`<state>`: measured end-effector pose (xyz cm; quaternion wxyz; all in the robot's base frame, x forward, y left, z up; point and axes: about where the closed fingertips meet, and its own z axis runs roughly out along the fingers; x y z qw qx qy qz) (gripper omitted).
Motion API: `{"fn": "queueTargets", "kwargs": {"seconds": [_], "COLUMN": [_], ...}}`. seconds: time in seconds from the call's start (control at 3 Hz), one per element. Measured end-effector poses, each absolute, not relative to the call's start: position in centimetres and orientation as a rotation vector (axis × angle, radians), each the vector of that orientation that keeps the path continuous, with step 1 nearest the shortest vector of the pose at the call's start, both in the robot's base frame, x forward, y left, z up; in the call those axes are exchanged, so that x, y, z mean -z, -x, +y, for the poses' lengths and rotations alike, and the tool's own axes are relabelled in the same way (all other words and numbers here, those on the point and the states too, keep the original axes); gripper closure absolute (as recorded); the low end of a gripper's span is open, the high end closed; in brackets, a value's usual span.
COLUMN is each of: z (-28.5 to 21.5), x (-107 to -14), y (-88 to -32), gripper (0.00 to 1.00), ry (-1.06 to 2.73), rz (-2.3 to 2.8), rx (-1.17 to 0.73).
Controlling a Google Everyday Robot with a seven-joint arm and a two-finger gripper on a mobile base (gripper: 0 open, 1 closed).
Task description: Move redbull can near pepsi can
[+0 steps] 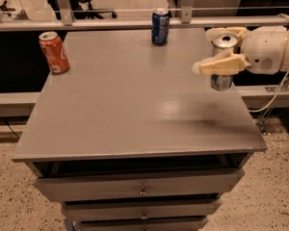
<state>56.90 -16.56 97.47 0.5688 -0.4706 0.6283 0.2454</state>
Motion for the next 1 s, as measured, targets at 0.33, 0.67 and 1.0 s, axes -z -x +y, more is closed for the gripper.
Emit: {"fn": "queueTargets", "kwargs": {"seconds": [0.33, 0.67, 1.0], "z": [-16.5, -16.1, -17.0], "x": [-97.4, -97.2, -97.4], "y": [-56.9, -58.2, -62.7], "gripper": [1.0, 1.0, 1.0], "ry": [1.106, 1.088, 1.066], "rz": [1.477, 1.45, 1.403], "rx": [-0.579, -0.574, -0.502]}}
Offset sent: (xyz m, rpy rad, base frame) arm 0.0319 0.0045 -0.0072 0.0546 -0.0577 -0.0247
